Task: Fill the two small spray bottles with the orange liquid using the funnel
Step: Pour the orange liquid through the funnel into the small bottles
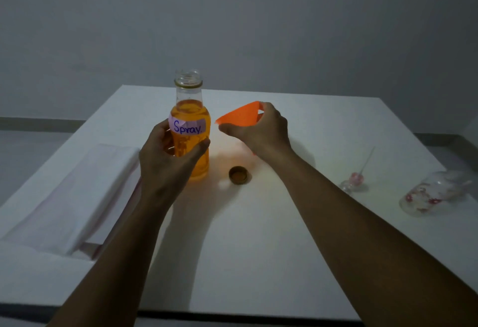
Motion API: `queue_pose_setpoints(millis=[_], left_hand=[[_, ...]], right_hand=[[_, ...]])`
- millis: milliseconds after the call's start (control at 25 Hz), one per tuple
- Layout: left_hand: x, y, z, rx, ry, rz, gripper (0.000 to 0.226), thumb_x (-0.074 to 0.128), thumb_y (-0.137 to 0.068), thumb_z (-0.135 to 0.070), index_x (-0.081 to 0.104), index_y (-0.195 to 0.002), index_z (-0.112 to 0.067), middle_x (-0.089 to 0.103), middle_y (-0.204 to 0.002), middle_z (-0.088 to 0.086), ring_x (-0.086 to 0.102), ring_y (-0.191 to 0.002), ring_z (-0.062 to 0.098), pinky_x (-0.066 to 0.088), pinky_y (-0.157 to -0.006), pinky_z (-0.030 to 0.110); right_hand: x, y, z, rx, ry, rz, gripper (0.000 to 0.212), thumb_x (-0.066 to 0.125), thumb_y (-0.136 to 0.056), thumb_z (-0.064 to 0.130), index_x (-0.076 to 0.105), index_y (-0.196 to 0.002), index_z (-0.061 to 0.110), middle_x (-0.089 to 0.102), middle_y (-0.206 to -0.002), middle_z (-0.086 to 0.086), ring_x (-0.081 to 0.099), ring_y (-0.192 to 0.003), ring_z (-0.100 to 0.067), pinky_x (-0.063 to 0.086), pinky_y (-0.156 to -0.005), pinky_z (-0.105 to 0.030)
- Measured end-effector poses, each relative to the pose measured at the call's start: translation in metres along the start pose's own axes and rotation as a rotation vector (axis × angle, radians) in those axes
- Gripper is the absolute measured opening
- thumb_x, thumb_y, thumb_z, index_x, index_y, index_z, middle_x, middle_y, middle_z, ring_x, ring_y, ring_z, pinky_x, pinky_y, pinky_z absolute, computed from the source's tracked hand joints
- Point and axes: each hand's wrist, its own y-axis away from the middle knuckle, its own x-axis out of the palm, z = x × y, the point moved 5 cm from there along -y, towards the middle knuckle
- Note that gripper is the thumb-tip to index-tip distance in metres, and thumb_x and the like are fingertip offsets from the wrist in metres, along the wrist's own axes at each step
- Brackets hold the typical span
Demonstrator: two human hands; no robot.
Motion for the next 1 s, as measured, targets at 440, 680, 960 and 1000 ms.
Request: queue_pose_setpoints(millis=[440, 680, 960, 1000], left_hand=[[-0.001, 0.056, -0.061, 0.097, 0.138, 0.182, 0.080, 0.075, -0.058, -0.057, 0.051, -0.128, -0.026, 0.063, -0.110, -0.013, 0.063, -0.095, -0.002, 0.051, -0.071, 0.016], [0.022, 0.079, -0.077, 0.112, 0.189, 0.312, 0.081, 0.074, -0.059, -0.056, 0.048, -0.129, -0.025, 0.062, -0.117, -0.008, 0.063, -0.102, 0.006, 0.054, -0.077, 0.026], [0.041, 0.082, -0.079, 0.128, 0.188, 0.329, 0.070, 0.077, -0.065, -0.042, 0.047, -0.127, -0.028, 0.059, -0.112, -0.021, 0.061, -0.098, -0.007, 0.052, -0.071, 0.009], [0.042, 0.081, -0.079, 0.130, 0.185, 0.327, 0.071, 0.077, -0.065, -0.042, 0.047, -0.128, -0.027, 0.059, -0.112, -0.021, 0.060, -0.097, -0.008, 0.051, -0.071, 0.008]], right_hand=[[-0.176, 0.108, -0.005, -0.199, -0.252, -0.254, 0.091, 0.090, -0.057, 0.054, 0.050, -0.136, 0.031, 0.060, -0.128, 0.011, 0.061, -0.112, -0.012, 0.059, -0.089, -0.038], [-0.194, 0.131, -0.044, -0.146, -0.333, -0.248, 0.099, 0.085, -0.057, 0.050, 0.044, -0.144, 0.029, 0.053, -0.139, 0.006, 0.055, -0.123, -0.019, 0.056, -0.095, -0.040], [-0.183, 0.125, -0.059, -0.175, -0.348, -0.262, 0.094, 0.088, -0.063, 0.041, 0.042, -0.144, 0.031, 0.050, -0.139, 0.010, 0.054, -0.119, -0.011, 0.055, -0.080, -0.015], [-0.182, 0.123, -0.062, -0.177, -0.344, -0.257, 0.093, 0.089, -0.064, 0.040, 0.042, -0.145, 0.031, 0.050, -0.140, 0.010, 0.054, -0.120, -0.012, 0.056, -0.084, -0.019]])
